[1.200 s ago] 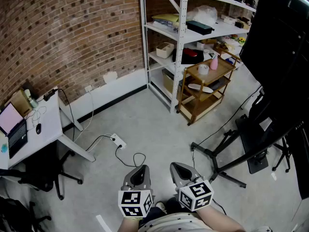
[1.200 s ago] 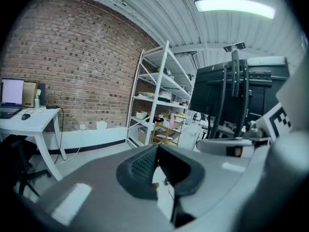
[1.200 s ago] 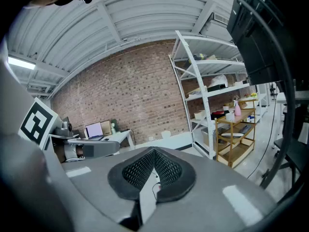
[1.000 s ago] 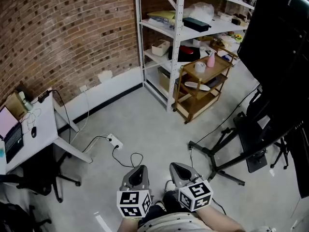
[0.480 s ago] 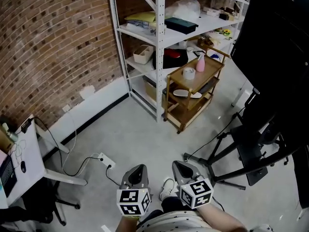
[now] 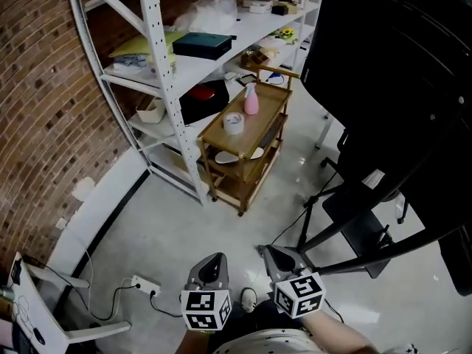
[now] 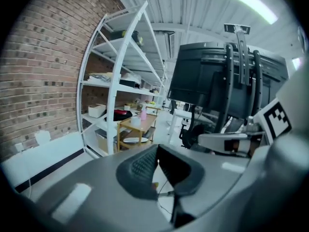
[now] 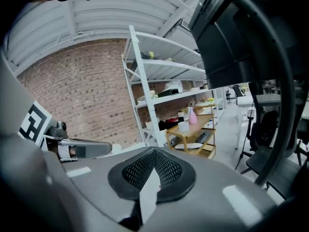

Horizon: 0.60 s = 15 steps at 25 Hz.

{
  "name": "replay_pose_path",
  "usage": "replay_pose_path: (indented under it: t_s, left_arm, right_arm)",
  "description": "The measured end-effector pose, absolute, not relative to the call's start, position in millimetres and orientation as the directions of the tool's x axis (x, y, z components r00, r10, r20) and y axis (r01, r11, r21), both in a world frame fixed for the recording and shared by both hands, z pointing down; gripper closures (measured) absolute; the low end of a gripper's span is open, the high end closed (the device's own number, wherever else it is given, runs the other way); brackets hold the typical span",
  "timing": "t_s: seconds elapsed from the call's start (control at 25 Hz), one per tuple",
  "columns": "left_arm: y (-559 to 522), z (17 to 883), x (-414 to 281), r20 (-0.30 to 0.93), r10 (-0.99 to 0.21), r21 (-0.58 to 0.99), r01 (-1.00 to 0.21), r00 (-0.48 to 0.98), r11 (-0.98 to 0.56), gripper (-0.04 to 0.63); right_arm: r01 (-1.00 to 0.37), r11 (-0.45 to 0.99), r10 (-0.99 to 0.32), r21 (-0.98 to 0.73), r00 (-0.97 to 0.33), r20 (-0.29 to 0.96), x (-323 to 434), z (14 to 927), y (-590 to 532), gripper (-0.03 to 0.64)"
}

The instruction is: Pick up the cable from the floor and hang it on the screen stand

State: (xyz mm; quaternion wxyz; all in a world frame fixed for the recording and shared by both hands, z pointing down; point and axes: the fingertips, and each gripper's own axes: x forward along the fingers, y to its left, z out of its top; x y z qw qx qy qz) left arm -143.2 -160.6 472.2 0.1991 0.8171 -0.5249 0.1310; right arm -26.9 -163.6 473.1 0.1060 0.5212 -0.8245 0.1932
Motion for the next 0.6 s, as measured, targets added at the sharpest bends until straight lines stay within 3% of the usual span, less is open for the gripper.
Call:
replay_pose_path:
  t_s: [0.4,0.6]
  left_arm:
    - [-231.0,520.1,-47.2,0.507,-0.564,0.229,-0.733,0.652,-0.641,0.588]
    - [-257.0,581.4,-17.4,0.556,-0.432,0.298,-0.655,0.711,-0.694,0.588]
  right_arm:
    - [-0.975,0.052,-0.878,-0.217,-0.148,0.455,60.6,515.0,-206.9,0.618]
    - [-0.965,-0.113,-0.857,-0.236,-0.025,0.515,86.1,568.3,-211.2,0.618]
